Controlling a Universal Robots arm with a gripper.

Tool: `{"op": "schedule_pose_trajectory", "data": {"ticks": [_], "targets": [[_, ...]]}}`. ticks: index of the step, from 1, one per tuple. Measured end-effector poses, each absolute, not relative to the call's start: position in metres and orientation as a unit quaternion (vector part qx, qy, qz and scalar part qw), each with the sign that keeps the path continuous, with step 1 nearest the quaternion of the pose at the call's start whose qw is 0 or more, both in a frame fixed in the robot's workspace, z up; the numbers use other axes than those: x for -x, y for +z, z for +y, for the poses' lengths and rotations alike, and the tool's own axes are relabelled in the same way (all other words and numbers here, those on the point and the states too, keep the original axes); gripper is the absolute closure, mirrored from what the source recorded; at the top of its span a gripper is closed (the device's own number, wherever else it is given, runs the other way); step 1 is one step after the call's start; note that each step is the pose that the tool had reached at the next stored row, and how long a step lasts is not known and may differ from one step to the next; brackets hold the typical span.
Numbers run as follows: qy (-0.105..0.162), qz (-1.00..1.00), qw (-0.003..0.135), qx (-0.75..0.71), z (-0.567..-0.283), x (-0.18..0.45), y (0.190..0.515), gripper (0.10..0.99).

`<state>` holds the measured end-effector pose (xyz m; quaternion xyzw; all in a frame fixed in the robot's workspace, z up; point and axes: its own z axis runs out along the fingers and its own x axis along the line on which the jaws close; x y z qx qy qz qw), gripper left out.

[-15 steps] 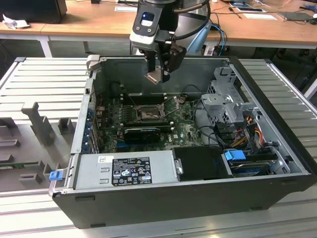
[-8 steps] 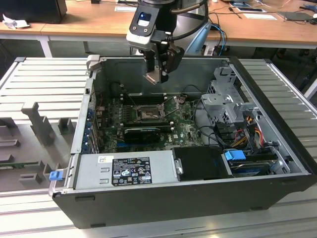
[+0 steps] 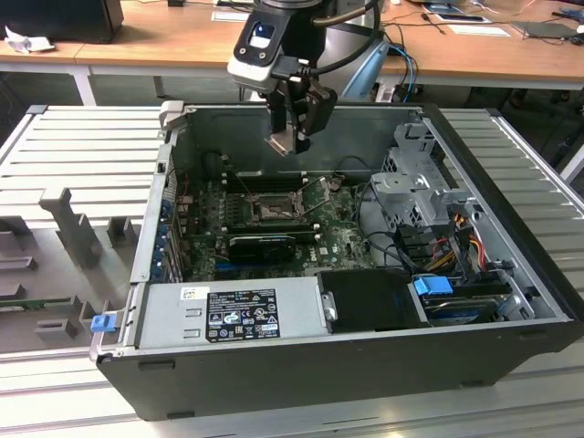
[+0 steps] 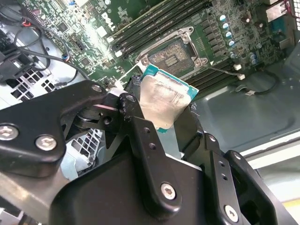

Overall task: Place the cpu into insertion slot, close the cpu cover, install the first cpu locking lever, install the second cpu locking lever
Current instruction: 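Place the cpu into insertion slot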

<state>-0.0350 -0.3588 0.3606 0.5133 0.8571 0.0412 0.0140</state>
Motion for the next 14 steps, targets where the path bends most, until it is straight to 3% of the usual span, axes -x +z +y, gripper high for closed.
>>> {"op": "schedule_pose_trajectory", "data": {"ticks": [14], "targets": [[0.040, 0.808, 0.018, -0.587, -0.3588, 0.0351, 0.3591, 0.557]]}}
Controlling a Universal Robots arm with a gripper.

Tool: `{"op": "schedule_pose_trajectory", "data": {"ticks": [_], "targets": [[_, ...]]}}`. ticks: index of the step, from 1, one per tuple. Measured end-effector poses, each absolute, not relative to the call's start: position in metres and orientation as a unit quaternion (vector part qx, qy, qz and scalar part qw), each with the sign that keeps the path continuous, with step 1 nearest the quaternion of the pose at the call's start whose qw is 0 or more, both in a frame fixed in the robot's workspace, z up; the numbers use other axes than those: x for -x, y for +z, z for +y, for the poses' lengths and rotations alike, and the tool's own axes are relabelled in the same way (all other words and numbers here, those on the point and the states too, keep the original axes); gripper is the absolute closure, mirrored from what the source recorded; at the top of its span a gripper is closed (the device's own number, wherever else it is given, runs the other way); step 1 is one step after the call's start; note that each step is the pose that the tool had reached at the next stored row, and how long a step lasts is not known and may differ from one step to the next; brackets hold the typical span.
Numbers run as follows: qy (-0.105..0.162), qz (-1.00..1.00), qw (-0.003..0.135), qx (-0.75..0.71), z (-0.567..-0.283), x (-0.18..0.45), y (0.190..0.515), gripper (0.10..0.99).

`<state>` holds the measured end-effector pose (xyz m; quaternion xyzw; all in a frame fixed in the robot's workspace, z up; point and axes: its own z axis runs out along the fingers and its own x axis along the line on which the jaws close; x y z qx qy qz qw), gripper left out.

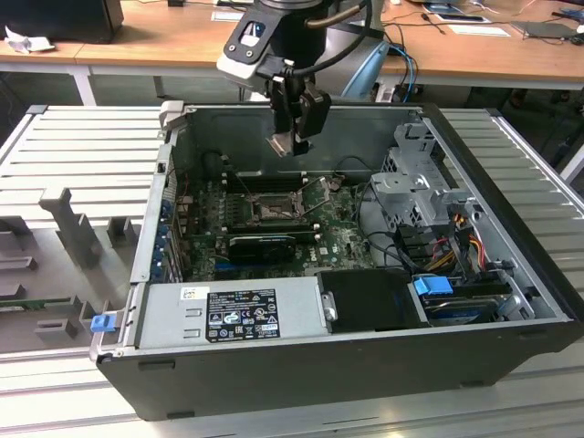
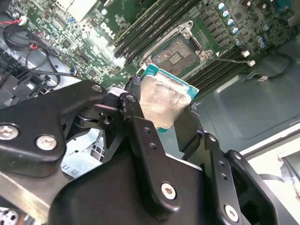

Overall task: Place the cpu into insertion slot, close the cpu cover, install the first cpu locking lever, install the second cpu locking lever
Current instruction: 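Place the cpu into insertion slot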

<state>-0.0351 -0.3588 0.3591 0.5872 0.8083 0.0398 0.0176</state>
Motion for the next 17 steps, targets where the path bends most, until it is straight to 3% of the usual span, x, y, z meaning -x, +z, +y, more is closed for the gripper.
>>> {"op": "schedule_pose_trajectory", "data": {"ticks": [17], "targets": [[0.037, 0.710, 0.023, -0.703, -0.3588, 0.0350, 0.3552, 0.557]]}}
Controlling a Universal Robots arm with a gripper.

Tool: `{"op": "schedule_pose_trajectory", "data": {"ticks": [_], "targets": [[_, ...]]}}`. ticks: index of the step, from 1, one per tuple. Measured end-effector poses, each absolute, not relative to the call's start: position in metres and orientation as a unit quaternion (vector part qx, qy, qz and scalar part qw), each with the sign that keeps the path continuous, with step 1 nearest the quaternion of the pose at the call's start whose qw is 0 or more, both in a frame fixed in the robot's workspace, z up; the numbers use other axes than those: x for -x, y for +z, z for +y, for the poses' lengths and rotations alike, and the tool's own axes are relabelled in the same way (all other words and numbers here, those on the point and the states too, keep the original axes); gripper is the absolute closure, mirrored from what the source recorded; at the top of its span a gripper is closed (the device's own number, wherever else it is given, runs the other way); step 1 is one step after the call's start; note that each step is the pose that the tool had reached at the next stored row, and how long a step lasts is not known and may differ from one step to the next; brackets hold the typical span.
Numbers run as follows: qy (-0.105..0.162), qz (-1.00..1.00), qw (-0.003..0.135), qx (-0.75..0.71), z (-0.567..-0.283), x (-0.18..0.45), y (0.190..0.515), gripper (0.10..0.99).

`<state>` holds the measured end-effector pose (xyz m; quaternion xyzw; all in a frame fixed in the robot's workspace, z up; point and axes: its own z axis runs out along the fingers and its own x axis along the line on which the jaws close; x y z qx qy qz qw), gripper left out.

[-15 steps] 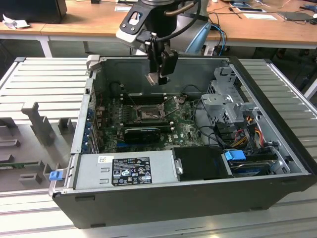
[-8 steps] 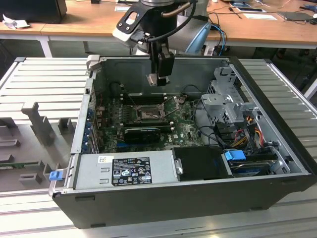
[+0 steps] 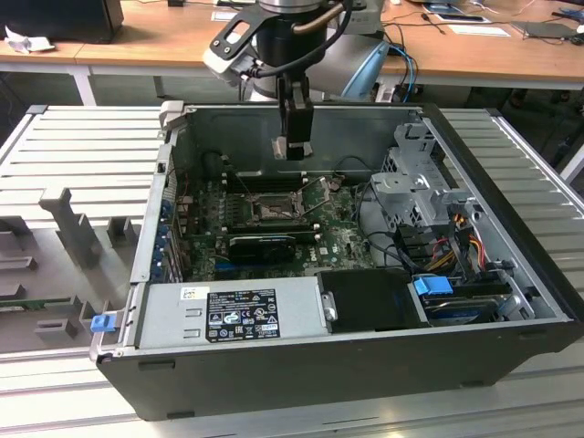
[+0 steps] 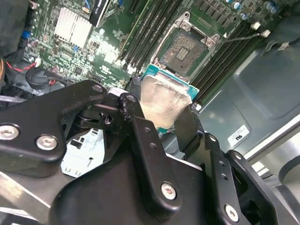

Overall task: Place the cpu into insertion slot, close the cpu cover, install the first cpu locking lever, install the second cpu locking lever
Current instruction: 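Place the cpu into insertion slot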

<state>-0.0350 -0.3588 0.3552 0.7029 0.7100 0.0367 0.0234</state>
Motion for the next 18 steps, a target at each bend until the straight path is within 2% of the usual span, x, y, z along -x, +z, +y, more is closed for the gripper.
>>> {"op": "schedule_pose_trajectory", "data": {"ticks": [18], "targets": [[0.036, 0.697, 0.024, -0.716, -0.3589, 0.0350, 0.3497, 0.557]]}}
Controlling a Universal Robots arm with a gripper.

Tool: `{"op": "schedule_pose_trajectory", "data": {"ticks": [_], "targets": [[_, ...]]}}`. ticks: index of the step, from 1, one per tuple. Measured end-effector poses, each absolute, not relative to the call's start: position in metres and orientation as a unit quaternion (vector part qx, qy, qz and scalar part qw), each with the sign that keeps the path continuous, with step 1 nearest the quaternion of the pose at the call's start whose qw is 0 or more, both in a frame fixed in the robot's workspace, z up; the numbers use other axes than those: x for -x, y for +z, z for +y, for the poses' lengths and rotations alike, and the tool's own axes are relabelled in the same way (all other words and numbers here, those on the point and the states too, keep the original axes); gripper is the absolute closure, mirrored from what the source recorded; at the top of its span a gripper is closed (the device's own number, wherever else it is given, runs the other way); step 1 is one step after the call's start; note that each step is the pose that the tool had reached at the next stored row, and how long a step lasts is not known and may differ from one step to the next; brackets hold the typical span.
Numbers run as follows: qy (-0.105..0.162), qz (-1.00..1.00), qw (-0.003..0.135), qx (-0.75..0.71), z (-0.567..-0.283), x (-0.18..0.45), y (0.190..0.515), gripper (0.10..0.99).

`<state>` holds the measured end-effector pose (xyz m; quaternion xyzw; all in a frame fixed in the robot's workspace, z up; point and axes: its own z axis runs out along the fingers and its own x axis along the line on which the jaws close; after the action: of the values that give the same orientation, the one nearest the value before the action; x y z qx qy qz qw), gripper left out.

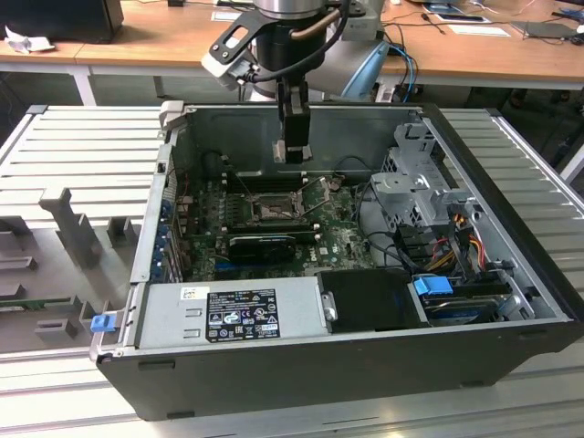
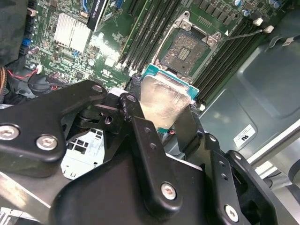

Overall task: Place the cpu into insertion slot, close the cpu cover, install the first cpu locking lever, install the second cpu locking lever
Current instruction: 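Place the cpu into insertion slot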

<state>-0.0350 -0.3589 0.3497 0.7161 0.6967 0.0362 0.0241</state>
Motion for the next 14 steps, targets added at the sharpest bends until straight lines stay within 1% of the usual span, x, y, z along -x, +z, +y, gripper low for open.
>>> {"op": "schedule_pose_trajectory", "data": {"ticks": [14], "targets": [[0.035, 0.659, 0.026, -0.751, -0.3588, 0.0350, 0.3480, 0.557]]}}
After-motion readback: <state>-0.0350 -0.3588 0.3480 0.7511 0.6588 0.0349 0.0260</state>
